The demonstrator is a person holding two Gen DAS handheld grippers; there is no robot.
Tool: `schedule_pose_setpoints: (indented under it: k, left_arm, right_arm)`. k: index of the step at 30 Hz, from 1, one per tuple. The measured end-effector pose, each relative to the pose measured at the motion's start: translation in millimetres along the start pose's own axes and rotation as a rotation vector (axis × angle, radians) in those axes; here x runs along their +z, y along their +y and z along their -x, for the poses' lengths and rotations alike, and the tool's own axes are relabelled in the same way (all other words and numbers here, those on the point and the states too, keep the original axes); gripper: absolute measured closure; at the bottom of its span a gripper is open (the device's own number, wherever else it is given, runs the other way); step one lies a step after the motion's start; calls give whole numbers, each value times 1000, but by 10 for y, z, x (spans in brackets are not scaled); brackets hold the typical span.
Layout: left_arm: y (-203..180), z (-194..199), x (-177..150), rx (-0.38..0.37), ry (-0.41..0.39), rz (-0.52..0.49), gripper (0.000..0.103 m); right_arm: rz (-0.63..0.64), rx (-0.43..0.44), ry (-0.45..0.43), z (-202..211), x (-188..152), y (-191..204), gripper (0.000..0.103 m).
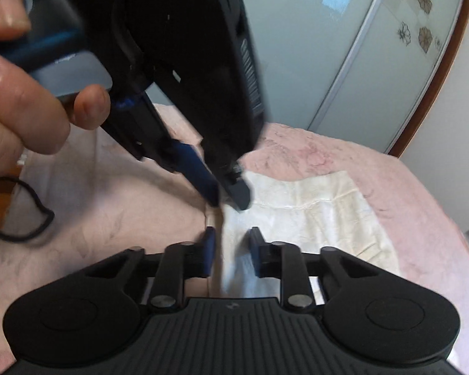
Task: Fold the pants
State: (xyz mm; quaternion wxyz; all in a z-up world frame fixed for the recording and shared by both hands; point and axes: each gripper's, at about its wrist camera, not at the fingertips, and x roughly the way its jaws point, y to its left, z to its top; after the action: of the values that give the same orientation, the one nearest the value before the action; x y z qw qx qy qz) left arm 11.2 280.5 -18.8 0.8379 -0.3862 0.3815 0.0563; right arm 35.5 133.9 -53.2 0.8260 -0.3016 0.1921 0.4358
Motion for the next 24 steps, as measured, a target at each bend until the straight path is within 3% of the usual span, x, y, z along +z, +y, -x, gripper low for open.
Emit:
schedule_pose_setpoints:
  k: [3, 9, 11, 14, 16, 17, 21, 24]
  left_arm:
    - [28, 13, -16, 13, -38, -2, 98]
    - [83, -40, -56, 26, -34, -20, 95]
    - [61, 16, -46, 39, -42, -51, 77]
    - [45, 119, -54, 79, -73, -83, 73]
    - [42, 158, -57, 97, -69, -97, 61]
    - [49, 165, -63, 93, -62, -97, 52]
    - [88, 128, -83, 61, -15, -63, 46]
    - [115, 16, -86, 5, 42, -9, 43]
  right_arm:
    - [1, 5, -8, -63, 24, 18, 92]
    - [-84, 31, 3, -138, 13, -42, 90]
    - [-84, 11, 10, -12, -21, -20, 90]
    - [-25, -35, 30, 134, -71, 71, 89]
    - [11, -55, 63, 136, -128, 141, 88]
    - [29, -69, 83, 103, -157, 178, 80]
    - [167, -199, 103, 48, -236, 380, 45]
    - [287, -265, 89, 20, -273, 510, 42]
